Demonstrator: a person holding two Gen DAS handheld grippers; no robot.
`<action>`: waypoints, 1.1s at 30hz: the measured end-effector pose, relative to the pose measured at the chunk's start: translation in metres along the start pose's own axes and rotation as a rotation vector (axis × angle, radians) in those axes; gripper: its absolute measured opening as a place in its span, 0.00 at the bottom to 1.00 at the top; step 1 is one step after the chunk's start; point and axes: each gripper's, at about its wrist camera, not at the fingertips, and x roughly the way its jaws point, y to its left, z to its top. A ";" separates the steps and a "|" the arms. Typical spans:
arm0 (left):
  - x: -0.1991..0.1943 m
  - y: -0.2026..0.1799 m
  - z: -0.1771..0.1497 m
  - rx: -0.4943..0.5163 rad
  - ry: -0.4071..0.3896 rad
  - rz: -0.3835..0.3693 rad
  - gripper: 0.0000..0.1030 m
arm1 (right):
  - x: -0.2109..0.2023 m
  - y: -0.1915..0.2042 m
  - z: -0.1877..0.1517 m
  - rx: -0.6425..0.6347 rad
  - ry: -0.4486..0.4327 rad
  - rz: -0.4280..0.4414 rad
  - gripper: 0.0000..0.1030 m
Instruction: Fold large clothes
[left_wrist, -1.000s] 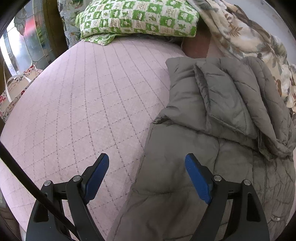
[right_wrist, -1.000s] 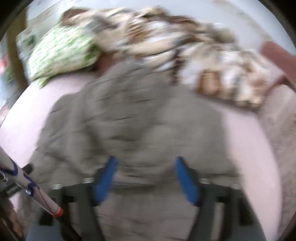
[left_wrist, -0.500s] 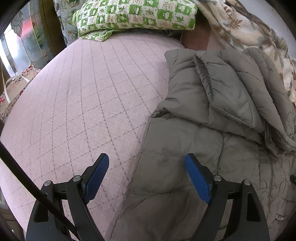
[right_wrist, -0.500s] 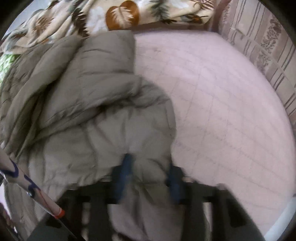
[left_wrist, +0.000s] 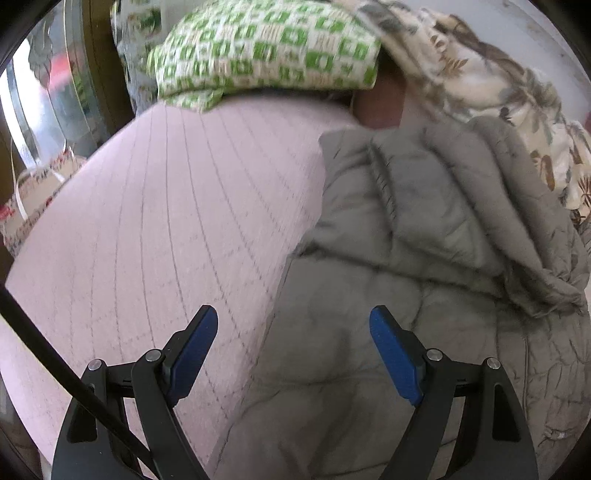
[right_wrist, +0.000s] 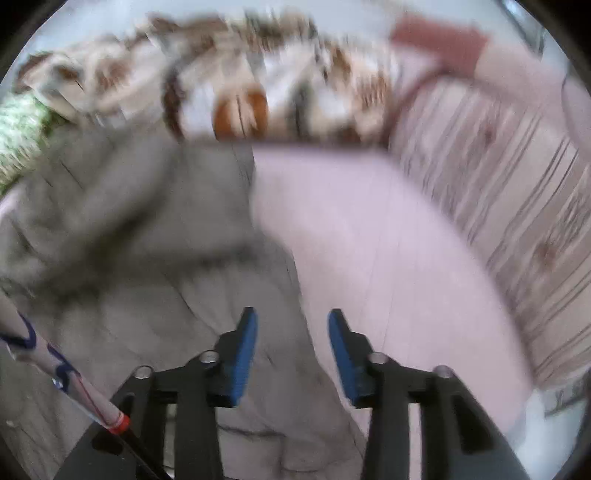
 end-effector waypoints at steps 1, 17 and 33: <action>-0.001 -0.001 0.000 0.008 -0.004 0.006 0.81 | -0.005 0.016 0.009 -0.023 -0.032 0.035 0.47; -0.003 0.007 0.002 -0.024 -0.002 -0.037 0.81 | 0.092 0.209 0.049 -0.156 0.160 0.237 0.44; -0.013 0.011 0.003 -0.060 -0.038 -0.119 0.81 | 0.045 0.194 0.029 -0.108 0.032 0.311 0.48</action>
